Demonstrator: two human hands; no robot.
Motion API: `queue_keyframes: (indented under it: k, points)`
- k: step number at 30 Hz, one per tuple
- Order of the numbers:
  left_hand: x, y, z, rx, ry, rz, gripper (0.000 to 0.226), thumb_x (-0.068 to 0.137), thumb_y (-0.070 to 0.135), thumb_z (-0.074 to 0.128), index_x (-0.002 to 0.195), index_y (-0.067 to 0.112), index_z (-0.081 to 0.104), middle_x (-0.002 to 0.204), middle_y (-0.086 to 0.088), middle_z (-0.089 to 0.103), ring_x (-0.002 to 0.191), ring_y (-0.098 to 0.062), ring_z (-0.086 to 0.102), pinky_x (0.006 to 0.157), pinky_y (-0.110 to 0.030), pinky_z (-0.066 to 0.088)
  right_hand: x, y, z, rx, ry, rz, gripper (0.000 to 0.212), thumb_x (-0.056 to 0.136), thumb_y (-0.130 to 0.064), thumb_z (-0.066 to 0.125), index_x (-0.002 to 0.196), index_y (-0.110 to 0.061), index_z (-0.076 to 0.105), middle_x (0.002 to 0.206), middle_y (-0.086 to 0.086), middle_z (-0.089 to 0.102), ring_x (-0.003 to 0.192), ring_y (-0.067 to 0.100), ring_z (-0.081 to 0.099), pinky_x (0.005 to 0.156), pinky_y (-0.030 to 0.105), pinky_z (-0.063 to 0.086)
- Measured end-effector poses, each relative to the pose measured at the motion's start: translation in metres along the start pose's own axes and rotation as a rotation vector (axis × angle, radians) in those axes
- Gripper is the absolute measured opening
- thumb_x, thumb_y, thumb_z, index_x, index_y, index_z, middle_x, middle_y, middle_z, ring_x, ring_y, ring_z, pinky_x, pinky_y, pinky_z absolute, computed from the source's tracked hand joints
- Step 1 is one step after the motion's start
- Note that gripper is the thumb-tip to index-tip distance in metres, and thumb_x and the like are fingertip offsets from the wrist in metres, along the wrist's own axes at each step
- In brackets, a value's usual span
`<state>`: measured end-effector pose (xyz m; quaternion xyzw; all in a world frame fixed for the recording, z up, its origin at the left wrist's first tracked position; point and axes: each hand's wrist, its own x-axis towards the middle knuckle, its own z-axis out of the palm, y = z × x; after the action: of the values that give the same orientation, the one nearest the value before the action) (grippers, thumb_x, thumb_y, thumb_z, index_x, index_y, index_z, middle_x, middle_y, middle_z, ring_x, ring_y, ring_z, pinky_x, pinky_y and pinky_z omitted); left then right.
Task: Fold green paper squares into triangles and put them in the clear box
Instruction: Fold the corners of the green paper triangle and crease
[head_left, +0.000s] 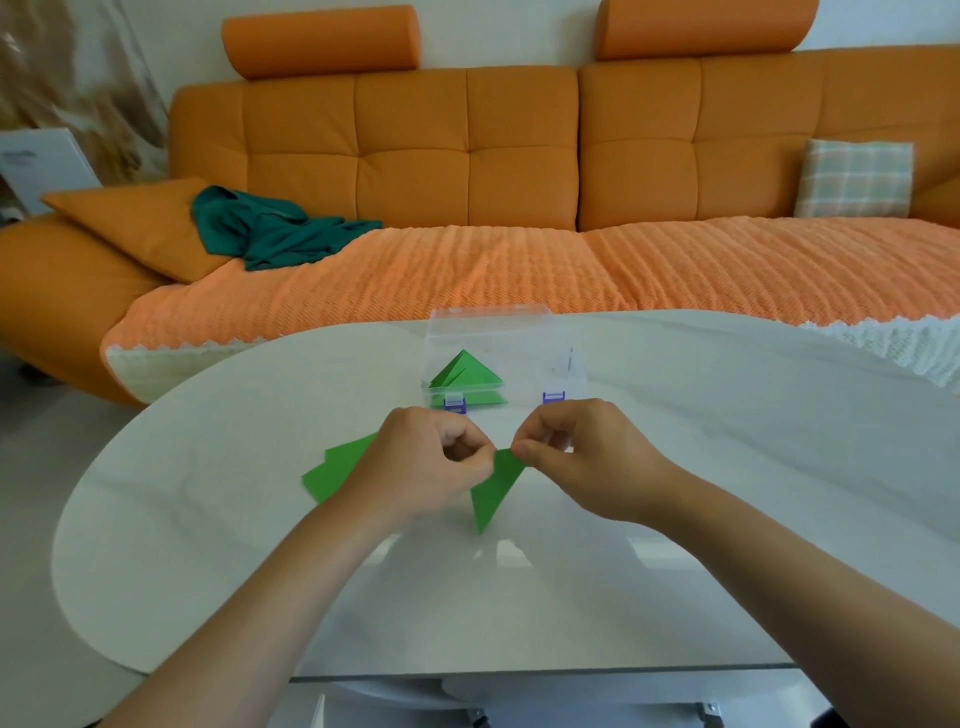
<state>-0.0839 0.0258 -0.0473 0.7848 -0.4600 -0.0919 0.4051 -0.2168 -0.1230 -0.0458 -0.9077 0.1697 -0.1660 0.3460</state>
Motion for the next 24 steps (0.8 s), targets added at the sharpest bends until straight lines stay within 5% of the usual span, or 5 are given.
queue_keyframes:
  k: [7,13,17,21,24]
  points:
    - [0.004,-0.017,-0.024,0.043,-0.018,-0.111,0.017,0.087,0.015,0.067,0.075,0.024,0.076,0.072,0.013,0.074,0.069,-0.001,0.07,0.069,-0.017,0.055,0.005,0.01,-0.01,0.069,0.12,0.095,0.023,0.092,-0.024,0.063,0.071,-0.032,0.065,0.061,-0.022,0.062,0.059,-0.001,0.054,0.059,0.014,0.042]
    - [-0.002,-0.005,0.008,-0.463,0.081,-0.223,0.014,0.093,0.019,0.065,0.102,0.016,0.075,0.093,0.0,0.077,0.094,-0.017,0.073,0.085,-0.037,0.06,0.001,0.002,-0.004,0.233,0.102,0.137,0.017,0.092,-0.02,0.064,0.076,-0.023,0.071,0.068,-0.009,0.068,0.058,0.004,0.056,0.058,0.019,0.048]
    - [-0.004,-0.001,0.023,-0.515,0.18,-0.278,0.012,0.092,0.025,0.067,0.09,0.018,0.077,0.087,-0.008,0.076,0.086,-0.027,0.072,0.084,-0.045,0.059,0.001,-0.002,0.001,0.296,0.109,0.153,0.017,0.09,-0.022,0.063,0.075,-0.021,0.07,0.074,0.001,0.069,0.06,0.012,0.057,0.059,0.028,0.049]
    - [-0.004,-0.001,0.025,-0.561,0.195,-0.316,0.014,0.091,0.024,0.068,0.087,0.017,0.078,0.083,-0.008,0.076,0.075,-0.017,0.068,0.082,-0.045,0.058,0.002,0.0,0.003,0.304,0.108,0.182,0.017,0.09,-0.022,0.062,0.075,-0.021,0.069,0.073,-0.002,0.068,0.063,0.012,0.058,0.065,0.035,0.054]
    - [-0.005,-0.004,0.026,-0.46,0.199,-0.253,0.013,0.09,0.026,0.069,0.082,0.021,0.079,0.078,-0.008,0.075,0.069,-0.012,0.063,0.073,-0.033,0.055,0.001,0.003,0.005,0.243,0.044,0.195,0.015,0.09,-0.025,0.06,0.077,-0.022,0.068,0.064,-0.016,0.063,0.059,0.006,0.053,0.054,0.022,0.046]
